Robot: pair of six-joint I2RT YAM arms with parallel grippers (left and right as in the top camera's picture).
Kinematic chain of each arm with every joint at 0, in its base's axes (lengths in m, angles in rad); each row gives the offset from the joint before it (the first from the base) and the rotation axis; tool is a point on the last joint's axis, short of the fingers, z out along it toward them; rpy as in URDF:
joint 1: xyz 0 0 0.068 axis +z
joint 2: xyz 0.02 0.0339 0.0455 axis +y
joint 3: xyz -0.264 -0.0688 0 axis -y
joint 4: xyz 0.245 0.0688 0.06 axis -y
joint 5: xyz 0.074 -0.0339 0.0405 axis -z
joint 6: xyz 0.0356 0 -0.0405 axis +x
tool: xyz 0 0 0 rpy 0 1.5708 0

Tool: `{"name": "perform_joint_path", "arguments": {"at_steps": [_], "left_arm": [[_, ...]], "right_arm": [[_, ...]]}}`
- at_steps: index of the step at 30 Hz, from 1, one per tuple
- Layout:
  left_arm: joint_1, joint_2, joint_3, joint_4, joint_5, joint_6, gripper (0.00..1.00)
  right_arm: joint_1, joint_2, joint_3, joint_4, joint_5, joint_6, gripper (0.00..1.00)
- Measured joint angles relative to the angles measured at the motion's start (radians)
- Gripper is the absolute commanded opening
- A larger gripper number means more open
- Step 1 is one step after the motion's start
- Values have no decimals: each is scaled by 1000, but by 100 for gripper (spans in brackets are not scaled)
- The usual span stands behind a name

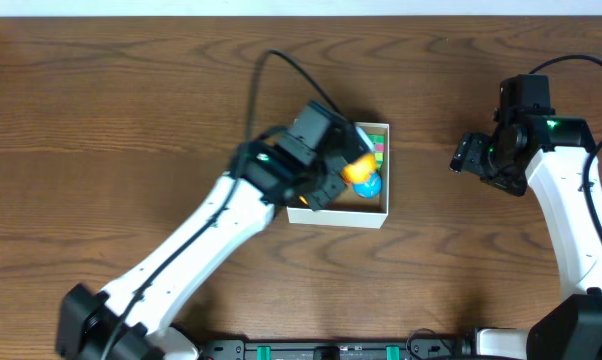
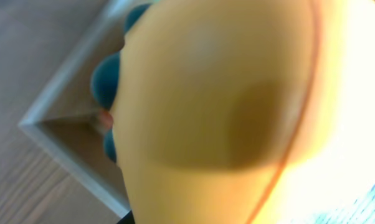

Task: Pack container
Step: 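Carry the dinosaur right into the box's near side and release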

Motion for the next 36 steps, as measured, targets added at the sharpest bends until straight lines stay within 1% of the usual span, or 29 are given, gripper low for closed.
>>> {"name": "perform_joint_path", "arguments": {"at_steps": [7, 9, 12, 15, 16, 18, 21, 23, 25, 29, 31, 34, 36], "left_arm": [[-18, 177, 0, 7, -2, 23, 22], [-18, 215, 0, 8, -3, 26, 31], [-18, 242, 0, 16, -5, 38, 38], [-18, 246, 0, 21, -5, 42, 52], [-18, 246, 0, 24, -5, 42, 55], [-18, 246, 0, 27, -5, 39, 56], [-16, 246, 0, 27, -5, 42, 69], [-16, 246, 0, 27, -5, 41, 72], [-15, 244, 0, 27, -5, 41, 79], [-15, 218, 0, 23, -6, 42, 88], [-15, 188, 0, 22, -13, 42, 93], [-15, 118, 0, 21, -21, 39, 95], [-15, 67, 0, 21, -25, 38, 100]], "right_arm": [[0, 0, 0, 0, 0, 0, 80], [0, 0, 0, 0, 0, 0, 80], [0, 0, 0, -3, 0, 0, 80], [0, 0, 0, -4, 0, 0, 80], [0, 0, 0, -4, 0, 0, 80], [0, 0, 0, -4, 0, 0, 80], [0, 0, 0, -4, 0, 0, 79], [0, 0, 0, -4, 0, 0, 80], [0, 0, 0, -4, 0, 0, 80], [0, 0, 0, -4, 0, 0, 80], [0, 0, 0, -4, 0, -3, 80], [0, 0, 0, -4, 0, -5, 80], [0, 0, 0, -4, 0, -7, 80]]}}
